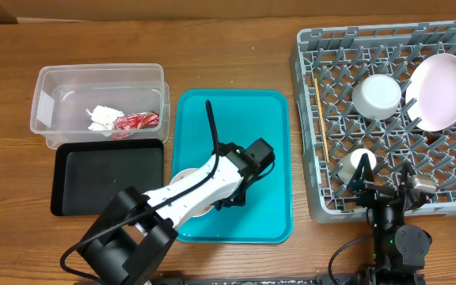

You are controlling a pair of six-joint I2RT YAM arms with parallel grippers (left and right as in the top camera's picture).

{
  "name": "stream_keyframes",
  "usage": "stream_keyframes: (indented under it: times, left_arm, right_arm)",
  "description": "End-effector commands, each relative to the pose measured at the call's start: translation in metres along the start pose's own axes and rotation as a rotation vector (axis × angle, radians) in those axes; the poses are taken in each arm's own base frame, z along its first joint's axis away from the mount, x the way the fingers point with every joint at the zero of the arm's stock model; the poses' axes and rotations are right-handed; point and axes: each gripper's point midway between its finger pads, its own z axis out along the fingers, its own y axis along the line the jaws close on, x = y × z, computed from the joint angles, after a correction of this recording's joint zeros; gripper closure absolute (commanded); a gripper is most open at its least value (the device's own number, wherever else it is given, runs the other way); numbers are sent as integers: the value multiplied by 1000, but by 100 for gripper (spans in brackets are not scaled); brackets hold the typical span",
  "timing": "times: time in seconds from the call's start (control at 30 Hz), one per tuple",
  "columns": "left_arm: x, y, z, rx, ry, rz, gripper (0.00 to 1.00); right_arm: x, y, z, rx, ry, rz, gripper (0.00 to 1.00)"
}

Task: Sort waste into correct bins and load items into the dishwasher
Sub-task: 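Grasp the rim of the white rice bowl with the left gripper, then tip the bowl over the black tray to dump the rice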

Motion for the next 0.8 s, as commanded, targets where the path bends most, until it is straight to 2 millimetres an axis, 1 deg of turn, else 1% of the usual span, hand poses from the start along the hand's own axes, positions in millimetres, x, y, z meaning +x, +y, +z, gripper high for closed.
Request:
stream_keyframes:
  times: [0.0,0.1,0.27,0.4,0.5,0.6,0.7,0.77]
  left_arm:
    - [-18,-7,-25,25,-37,-5,96]
    - [-22,1,-42,23,-23,-58,95]
    - [-28,14,-61,163,27,-151,96]
    - [-40,39,-75,290,50,-252,96]
    - [-53,64,-88,400,36,-305,96]
    - [-63,89,-96,513,22,-346,95]
    - [-71,105,-100,654,25,-364,96]
    - [-74,119,-97,735,23,-387,95]
  right_arm:
    - [1,-2,0,7,-6,0,0]
    - [1,-2,0,7,-6,0,0]
    - [1,-2,0,7,-7,0,0]
    - [1,-2,0,7,-7,0,0]
    - [1,-2,0,7,-7,0,0]
    - [1,-2,0,6,-6,0,0]
    - [1,-2,0,7,-6,0,0]
    - [1,-2,0,6,-7,0,0]
